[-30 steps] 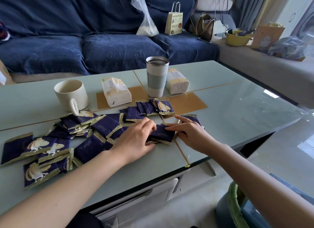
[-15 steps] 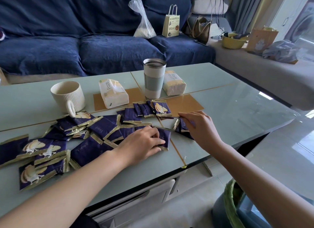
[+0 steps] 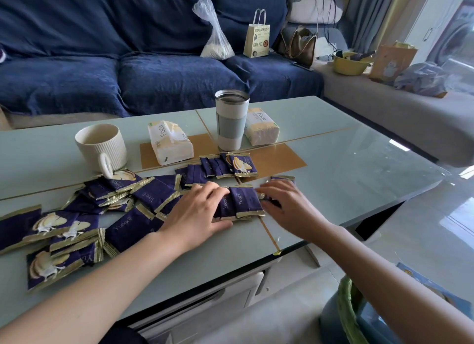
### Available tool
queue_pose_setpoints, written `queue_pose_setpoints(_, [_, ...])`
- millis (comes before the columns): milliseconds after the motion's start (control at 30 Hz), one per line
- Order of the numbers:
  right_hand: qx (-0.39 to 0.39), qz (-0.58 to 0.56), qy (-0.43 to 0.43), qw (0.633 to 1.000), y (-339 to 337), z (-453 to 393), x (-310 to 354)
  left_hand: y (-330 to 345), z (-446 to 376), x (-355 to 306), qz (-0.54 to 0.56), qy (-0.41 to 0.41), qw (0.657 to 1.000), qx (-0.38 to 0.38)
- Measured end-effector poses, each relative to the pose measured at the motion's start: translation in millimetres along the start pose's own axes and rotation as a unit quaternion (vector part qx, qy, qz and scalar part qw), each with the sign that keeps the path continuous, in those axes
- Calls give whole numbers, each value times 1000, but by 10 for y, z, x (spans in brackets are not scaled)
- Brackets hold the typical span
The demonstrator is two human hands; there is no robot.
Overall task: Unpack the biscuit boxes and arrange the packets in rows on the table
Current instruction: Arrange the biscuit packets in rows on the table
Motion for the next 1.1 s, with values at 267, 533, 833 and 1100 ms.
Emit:
queue_pose_setpoints(267, [145,75,142,976,-43,-104,-399,151,-36,-51,-60,0,997,54])
queue_pose_setpoints(533, [131,168,173,962,-45,-161,-258,209,-120,-84,-66,-30,996,57])
queue_pose_setpoints(833, [120,198,184,955,17,-260,-64,220,-262,-101,-51,-71,994,70])
queue_pose_setpoints(1100, [86,167,205,961,-55,-236,-136,227,-230,-112,-47,-71,994,73])
Point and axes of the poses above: each hand's wrist, its own z-axis away from the middle knuckle, its own y-axis out of the palm, x = y × z, the point moved 5 cm from there along -z, towards the middle knuckle, and after that the axes turned 7 degrees about z, right-handed, at the moved point
